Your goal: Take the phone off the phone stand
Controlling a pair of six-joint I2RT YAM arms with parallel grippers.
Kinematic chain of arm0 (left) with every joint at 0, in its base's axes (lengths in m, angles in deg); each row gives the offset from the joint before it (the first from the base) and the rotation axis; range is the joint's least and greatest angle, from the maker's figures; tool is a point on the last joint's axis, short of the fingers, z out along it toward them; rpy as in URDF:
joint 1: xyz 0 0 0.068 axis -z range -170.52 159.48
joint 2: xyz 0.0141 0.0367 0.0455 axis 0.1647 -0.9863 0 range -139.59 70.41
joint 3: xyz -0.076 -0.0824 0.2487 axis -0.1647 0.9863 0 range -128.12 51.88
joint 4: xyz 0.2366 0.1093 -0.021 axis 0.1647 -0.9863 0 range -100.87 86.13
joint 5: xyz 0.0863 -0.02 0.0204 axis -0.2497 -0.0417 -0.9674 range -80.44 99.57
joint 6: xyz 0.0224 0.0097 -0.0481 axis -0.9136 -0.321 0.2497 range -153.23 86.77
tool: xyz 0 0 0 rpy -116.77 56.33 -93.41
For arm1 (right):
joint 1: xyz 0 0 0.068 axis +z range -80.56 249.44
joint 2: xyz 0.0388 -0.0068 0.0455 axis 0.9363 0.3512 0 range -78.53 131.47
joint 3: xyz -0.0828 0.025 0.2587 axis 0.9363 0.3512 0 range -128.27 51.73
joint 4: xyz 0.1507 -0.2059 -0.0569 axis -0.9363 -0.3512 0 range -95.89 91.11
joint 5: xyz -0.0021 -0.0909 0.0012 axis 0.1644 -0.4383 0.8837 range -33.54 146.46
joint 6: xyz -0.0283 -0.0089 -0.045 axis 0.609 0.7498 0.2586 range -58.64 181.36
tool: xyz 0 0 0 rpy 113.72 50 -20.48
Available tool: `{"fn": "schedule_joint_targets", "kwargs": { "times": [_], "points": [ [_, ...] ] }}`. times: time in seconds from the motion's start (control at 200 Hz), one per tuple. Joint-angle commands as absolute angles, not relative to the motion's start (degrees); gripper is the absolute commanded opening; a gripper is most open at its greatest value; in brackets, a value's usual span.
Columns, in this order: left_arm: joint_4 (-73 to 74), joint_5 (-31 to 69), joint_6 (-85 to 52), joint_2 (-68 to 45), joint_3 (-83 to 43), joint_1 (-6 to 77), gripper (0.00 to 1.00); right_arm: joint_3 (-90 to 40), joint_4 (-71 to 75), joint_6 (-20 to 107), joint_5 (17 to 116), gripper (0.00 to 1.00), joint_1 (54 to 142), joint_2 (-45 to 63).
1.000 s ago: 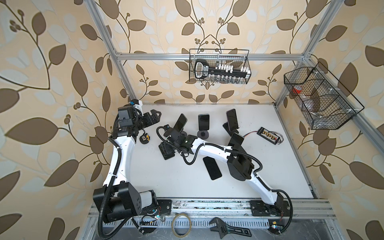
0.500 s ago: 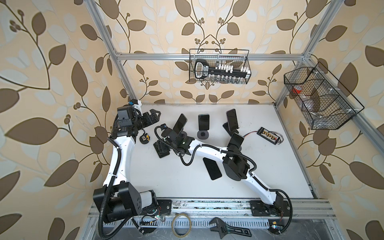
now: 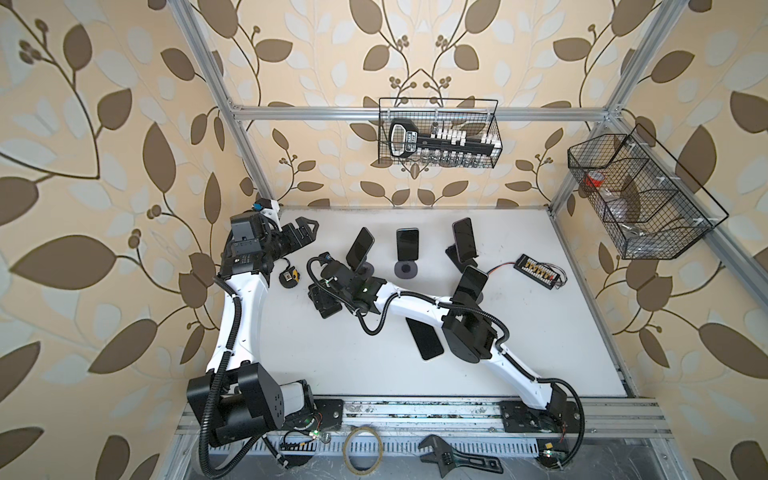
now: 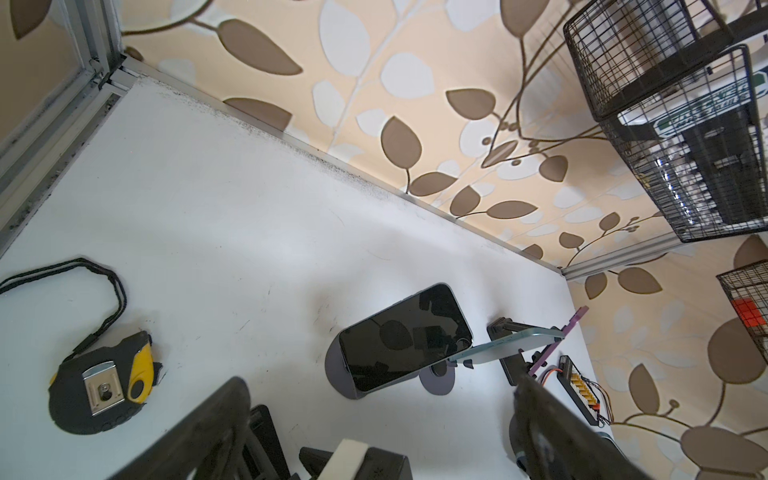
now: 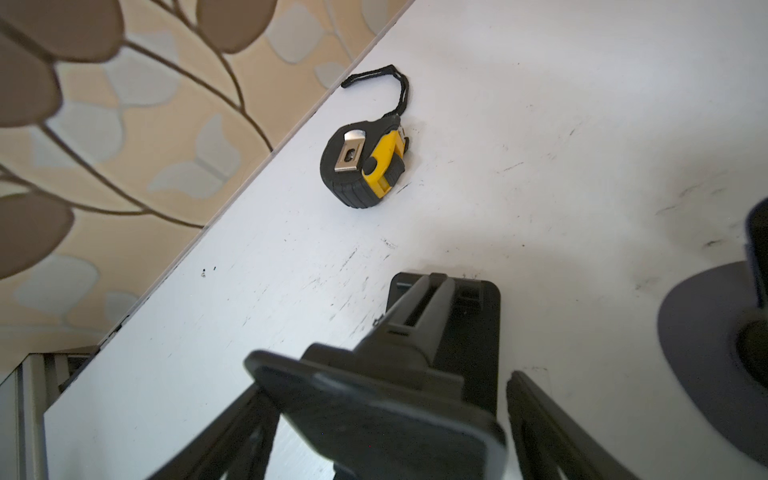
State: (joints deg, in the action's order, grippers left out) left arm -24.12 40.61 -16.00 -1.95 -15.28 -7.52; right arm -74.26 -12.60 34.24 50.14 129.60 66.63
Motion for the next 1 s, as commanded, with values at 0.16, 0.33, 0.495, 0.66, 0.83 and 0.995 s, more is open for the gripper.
{"fn": "schedule_joint_targets", "kwargs": {
  "times": [0.16,0.33,0.495,0.66,0.83,0.995],
  "points": [
    [-19.4,44.7,-15.3,0.7,-14.4,-9.9,0.99,-67.9,-8.5,34.4,49.7,0.96,129.9,54.7],
    [-16.6,48.3,-15.4,1.2,-13.5,-11.6,0.99,-58.0,-2.4,35.4,52.9,0.99,129.7,45.4],
    [-14.7,51.0,-15.2,1.3,-13.1,-13.4,0.99,-55.1,-5.8,34.9,52.1,1.00,129.2,40.7],
    [-8.8,53.4,-12.8,0.6,-10.8,-13.6,0.99,-45.3,-5.7,35.6,51.5,0.99,127.7,31.2],
    [-0.6,57.1,-11.8,-1.6,-9.1,-11.3,0.99,-35.3,-7.2,35.6,53.5,0.97,123.0,19.9],
    [-5.5,52.5,-15.1,-3.0,-11.6,-4.9,0.98,-27.2,-10.0,36.7,50.1,0.97,119.3,8.8]
  ]
}}
